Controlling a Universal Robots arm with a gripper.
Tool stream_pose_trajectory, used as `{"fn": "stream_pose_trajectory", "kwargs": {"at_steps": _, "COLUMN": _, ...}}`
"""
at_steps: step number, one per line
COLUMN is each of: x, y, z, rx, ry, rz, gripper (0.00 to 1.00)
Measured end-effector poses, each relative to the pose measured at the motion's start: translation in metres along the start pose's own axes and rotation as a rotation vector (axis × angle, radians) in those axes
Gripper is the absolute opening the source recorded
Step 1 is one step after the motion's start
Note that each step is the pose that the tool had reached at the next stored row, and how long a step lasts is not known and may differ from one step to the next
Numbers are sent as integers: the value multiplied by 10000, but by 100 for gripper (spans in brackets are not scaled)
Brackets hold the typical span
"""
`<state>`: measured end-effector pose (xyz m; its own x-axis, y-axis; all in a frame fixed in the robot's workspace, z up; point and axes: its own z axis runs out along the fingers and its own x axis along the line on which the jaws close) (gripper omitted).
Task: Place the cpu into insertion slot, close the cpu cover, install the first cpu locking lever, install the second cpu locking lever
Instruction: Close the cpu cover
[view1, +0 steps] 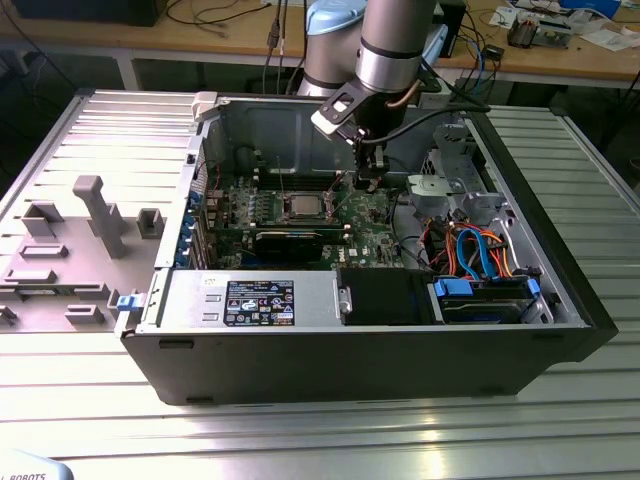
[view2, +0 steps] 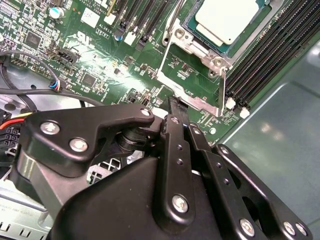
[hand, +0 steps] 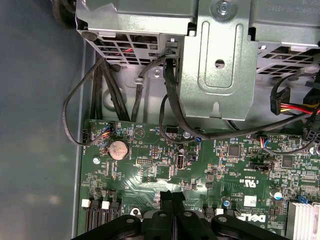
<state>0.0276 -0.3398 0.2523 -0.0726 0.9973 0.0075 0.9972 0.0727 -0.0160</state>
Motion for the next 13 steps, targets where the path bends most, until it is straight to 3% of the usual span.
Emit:
{"fn": "stream_pose_trajectory", "kwargs": {"at_steps": 9, "x": 0, "y": -4, "z": 0, "rx": 0, "ry": 0, "rz": 2, "gripper": 11}}
{"fn": "stream_pose_trajectory", "kwargs": {"at_steps": 11, "x": 4, "y": -60, "z": 1, "rx": 0, "ry": -1, "rz": 1, "gripper": 11}}
{"fn": "stream_pose_trajectory", "kwargs": {"at_steps": 13, "x": 6, "y": -79, "z": 1, "rx": 0, "ry": 0, "rz": -2, "gripper": 11}}
